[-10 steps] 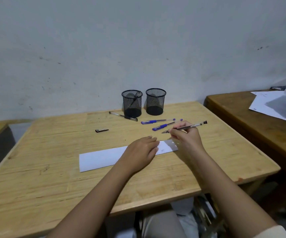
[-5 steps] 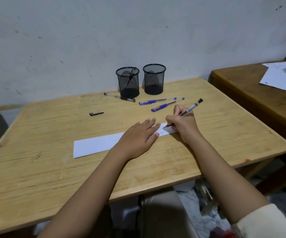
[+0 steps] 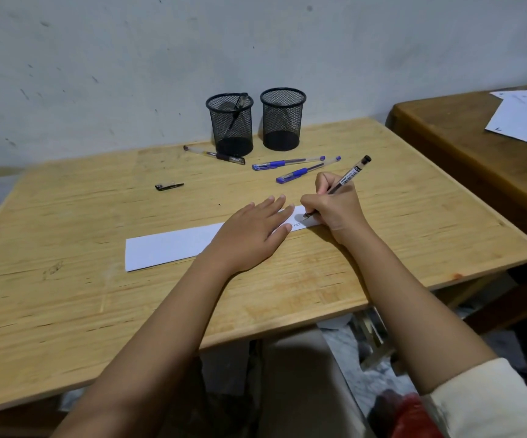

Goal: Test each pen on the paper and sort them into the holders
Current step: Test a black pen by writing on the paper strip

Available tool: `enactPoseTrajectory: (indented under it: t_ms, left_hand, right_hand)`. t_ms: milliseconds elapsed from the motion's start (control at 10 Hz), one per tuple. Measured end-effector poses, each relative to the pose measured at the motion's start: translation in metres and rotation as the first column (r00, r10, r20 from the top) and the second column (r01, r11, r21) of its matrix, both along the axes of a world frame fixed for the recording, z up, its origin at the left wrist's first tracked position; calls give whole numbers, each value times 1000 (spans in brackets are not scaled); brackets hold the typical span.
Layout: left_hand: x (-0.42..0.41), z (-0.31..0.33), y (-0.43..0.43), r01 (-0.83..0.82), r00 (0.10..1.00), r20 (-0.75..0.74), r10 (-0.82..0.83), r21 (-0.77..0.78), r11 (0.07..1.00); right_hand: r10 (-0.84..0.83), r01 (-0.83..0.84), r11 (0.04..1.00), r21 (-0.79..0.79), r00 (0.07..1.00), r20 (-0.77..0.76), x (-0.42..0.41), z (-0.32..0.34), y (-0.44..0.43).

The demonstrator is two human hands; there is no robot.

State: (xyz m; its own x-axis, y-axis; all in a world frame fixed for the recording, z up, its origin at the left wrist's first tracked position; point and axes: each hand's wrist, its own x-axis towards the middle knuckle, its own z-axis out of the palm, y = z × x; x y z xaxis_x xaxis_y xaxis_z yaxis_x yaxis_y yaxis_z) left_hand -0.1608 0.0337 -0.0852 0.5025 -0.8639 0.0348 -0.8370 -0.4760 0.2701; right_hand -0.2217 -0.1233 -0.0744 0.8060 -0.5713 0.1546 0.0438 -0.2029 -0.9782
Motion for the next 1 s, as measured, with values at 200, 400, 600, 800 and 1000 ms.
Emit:
enactPoseTrajectory:
  t_ms: [200, 400, 600, 800, 1000]
  left_hand:
    - [0, -1, 0, -5, 1000, -6, 5, -1, 1000]
    - [-1, 0, 0, -7, 1000, -5, 7, -1, 1000]
    - [-1, 0, 0, -12, 1000, -10, 12, 5, 1000]
    - [-2, 1, 0, -7, 1000, -4, 7, -2, 1000]
    - [-1, 0, 0, -10, 1000, -8, 10, 0, 1000]
  right_hand:
    - [-13, 13, 1000, -10, 1000, -9, 0, -1, -2]
    - [9, -9, 1000, -5, 1000, -13, -1, -1, -1]
    - [0, 0, 999, 44, 1000, 8, -1, 0, -2]
    - [5, -5, 1000, 20, 1000, 9, -1, -1, -3]
    - [-12, 12, 1000, 22, 1000, 6, -2, -1, -3]
